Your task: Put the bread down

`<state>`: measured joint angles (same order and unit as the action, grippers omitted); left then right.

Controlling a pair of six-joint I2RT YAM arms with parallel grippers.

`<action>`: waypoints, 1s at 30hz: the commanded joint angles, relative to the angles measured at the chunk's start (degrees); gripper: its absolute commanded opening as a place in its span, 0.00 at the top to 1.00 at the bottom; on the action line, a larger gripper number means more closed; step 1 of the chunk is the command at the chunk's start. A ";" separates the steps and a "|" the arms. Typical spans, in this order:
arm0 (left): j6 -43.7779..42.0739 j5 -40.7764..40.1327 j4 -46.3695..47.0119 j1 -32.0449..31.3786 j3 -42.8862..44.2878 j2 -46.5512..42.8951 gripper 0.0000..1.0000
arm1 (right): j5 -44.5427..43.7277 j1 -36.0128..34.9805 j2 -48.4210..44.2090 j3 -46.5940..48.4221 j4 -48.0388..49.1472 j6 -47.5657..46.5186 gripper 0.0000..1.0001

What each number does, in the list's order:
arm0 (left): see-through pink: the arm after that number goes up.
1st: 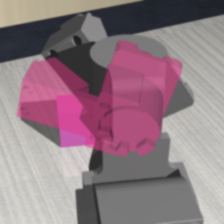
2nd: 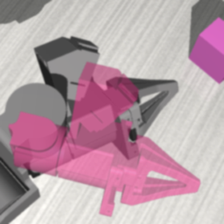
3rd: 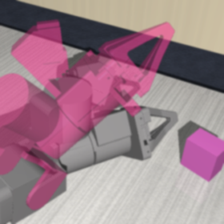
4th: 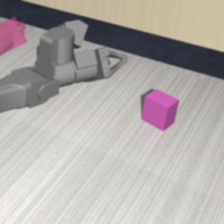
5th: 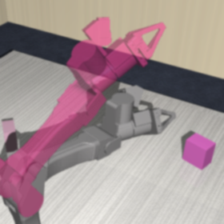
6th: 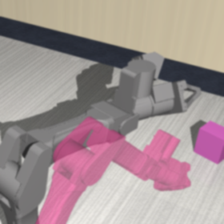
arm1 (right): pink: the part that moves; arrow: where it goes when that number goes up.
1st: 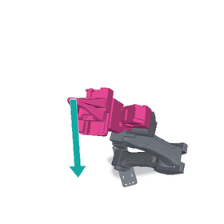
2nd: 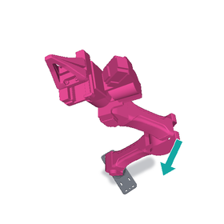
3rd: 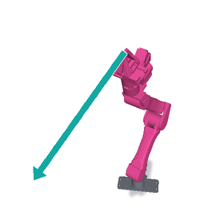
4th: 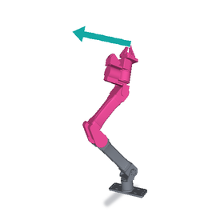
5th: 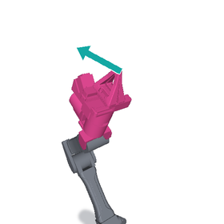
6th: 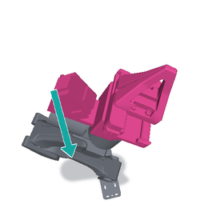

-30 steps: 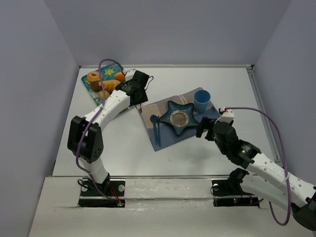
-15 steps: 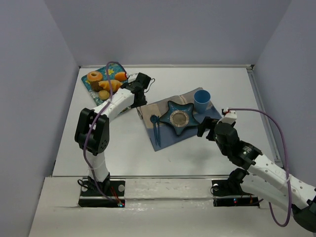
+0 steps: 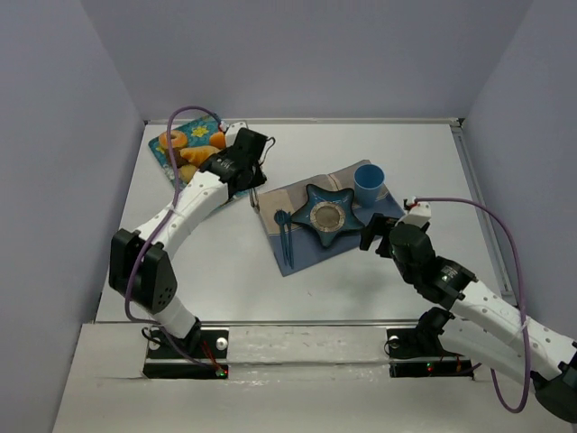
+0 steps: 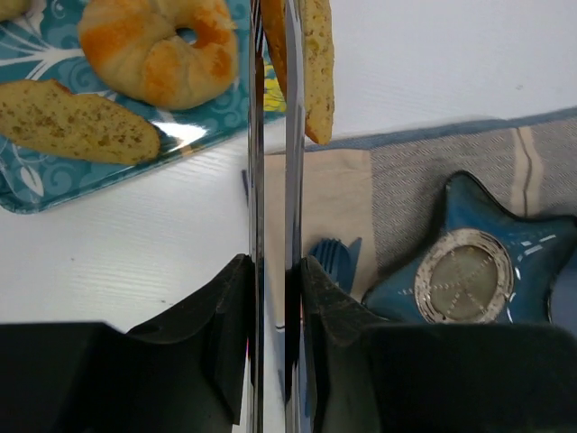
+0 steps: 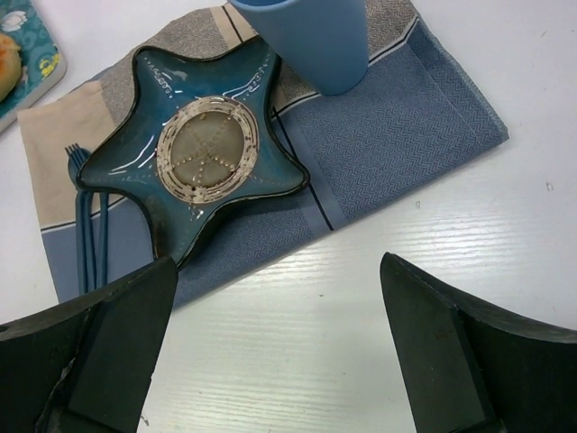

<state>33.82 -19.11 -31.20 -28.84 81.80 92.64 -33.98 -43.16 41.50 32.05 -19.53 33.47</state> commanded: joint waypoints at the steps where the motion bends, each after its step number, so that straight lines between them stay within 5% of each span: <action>1: -3.15 2.76 3.51 -9.02 -2.52 -6.33 0.91 | -4.77 -0.17 -2.11 0.12 0.02 2.29 0.00; 13: 0.28 6.37 8.79 -27.84 -6.48 -3.09 0.76 | -9.27 -0.17 -10.64 -3.40 -0.60 4.32 0.00; 20: -0.16 4.17 5.80 -29.52 -4.90 -0.62 0.30 | -9.35 -0.17 -10.64 -3.05 -1.48 4.32 0.00; 30: 1.94 -2.06 1.76 -29.52 -2.35 -2.64 0.27 | -8.30 -0.17 -9.77 -2.43 -1.65 3.88 0.00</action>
<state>34.11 -15.70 -27.20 -58.30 75.66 93.56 -41.10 -43.16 31.57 29.06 -21.21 36.91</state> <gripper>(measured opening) 0.726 0.995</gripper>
